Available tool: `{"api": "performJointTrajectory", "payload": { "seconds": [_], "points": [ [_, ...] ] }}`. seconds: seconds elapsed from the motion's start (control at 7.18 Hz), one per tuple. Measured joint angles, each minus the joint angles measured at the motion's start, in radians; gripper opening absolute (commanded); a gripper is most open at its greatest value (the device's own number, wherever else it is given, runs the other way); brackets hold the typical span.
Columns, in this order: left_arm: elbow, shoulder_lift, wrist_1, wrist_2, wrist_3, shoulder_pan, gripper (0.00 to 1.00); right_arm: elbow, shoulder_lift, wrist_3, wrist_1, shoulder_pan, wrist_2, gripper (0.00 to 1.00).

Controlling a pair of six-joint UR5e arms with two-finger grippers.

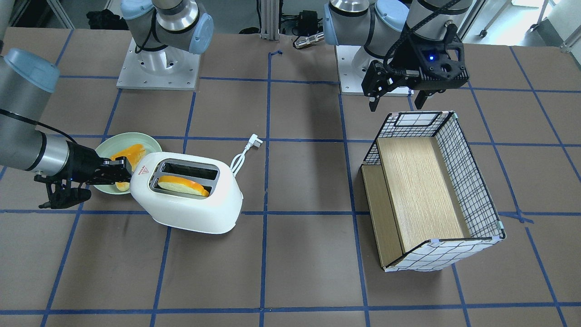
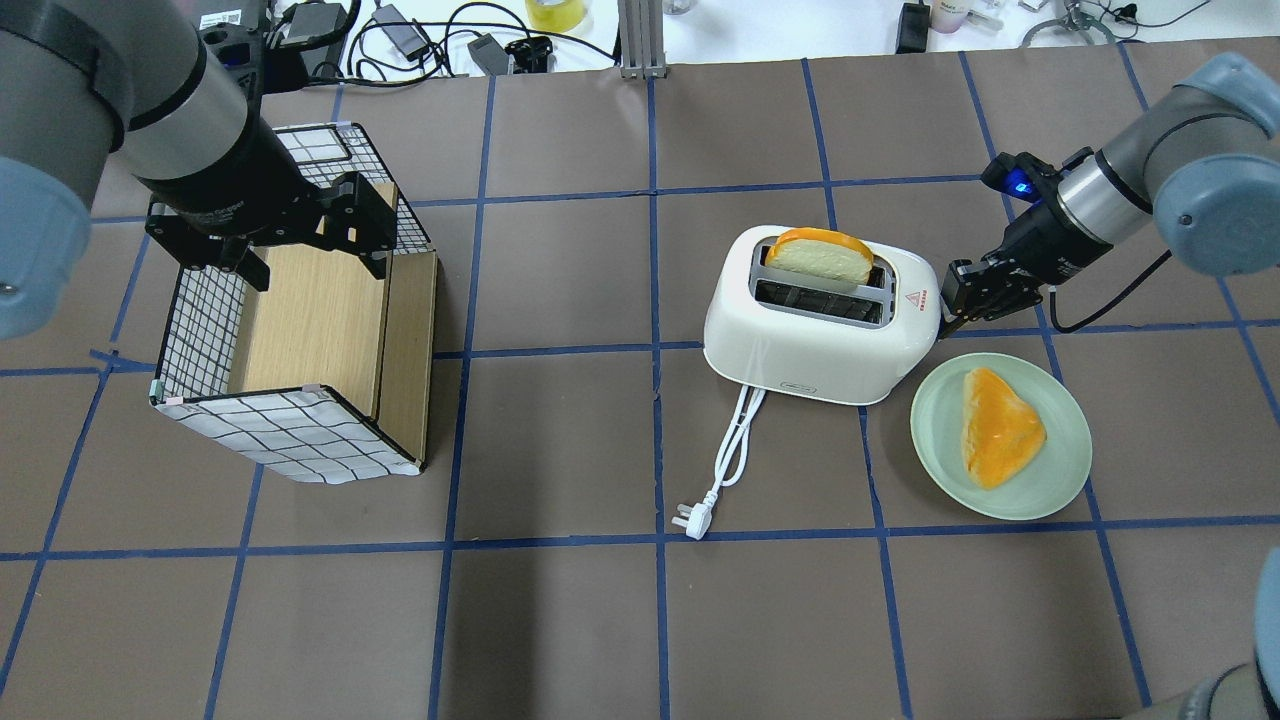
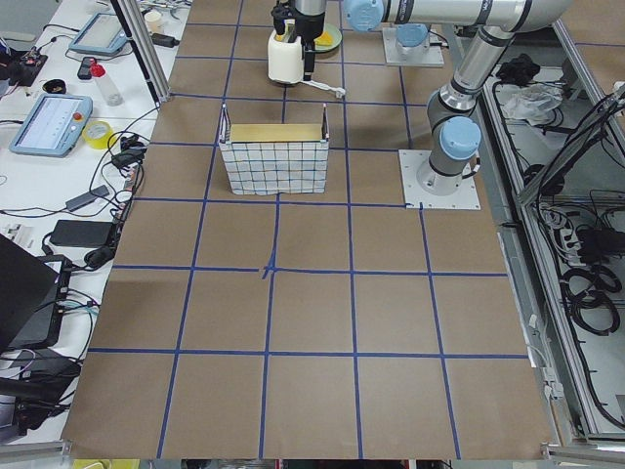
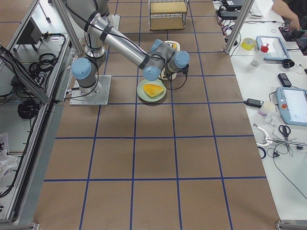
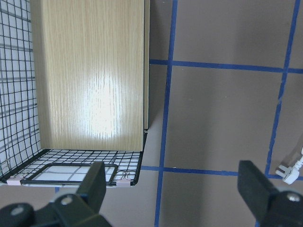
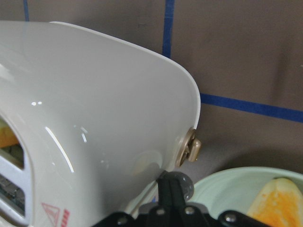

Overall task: Press toaster with right arm
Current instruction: 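Press the toaster lever down with the right gripper, then lift the right gripper up and away from the toaster lever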

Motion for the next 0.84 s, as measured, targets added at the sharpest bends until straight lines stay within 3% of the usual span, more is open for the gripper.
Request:
{"api": "performJointTrajectory", "payload": {
  "seconds": [0.84],
  "points": [
    [0.000, 0.000, 0.000, 0.000, 0.000, 0.000, 1.00, -0.007, 0.014, 0.036, -0.002, 0.000, -0.028, 0.02]
  ]
}}
